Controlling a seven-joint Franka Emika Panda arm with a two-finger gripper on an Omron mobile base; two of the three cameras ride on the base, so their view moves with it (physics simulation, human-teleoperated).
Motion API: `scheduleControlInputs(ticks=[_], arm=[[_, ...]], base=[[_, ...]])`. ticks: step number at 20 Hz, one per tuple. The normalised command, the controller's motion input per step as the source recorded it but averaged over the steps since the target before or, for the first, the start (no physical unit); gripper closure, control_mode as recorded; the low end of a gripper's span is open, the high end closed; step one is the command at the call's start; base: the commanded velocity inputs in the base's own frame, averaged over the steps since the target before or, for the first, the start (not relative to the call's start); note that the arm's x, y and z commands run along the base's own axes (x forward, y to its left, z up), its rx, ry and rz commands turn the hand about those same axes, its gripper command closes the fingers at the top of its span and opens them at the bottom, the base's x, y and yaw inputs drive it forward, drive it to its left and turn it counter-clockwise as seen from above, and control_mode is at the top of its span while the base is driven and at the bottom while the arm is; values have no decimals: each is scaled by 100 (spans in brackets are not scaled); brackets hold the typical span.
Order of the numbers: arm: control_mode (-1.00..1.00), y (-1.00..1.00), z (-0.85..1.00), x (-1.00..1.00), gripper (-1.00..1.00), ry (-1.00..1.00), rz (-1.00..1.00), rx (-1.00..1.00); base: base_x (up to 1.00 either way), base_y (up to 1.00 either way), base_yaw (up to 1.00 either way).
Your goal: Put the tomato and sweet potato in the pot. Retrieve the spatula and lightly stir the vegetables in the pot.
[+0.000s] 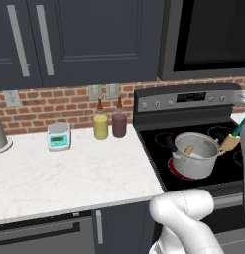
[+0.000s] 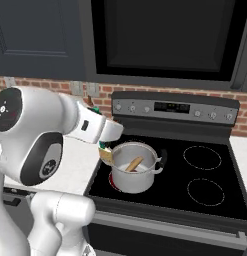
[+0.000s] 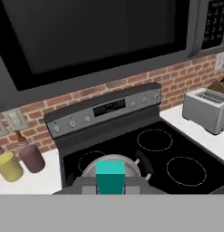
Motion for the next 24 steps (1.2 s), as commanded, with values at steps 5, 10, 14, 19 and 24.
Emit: scheduleControlInputs(ticks=[5, 10, 14, 19, 24], arm=[[-100, -70, -36, 0, 100, -7, 0, 17], [-100, -23, -21, 7, 100, -5, 0, 16], [-100, -3, -14, 24, 100, -2, 0, 16], [-100, 0, -15, 41, 100, 0, 0, 12], [-100, -1, -19, 48, 100, 0, 0, 5]], base=[[0, 0, 0], [0, 0, 0], [0, 0, 0], [0, 0, 0], [0, 0, 0]])
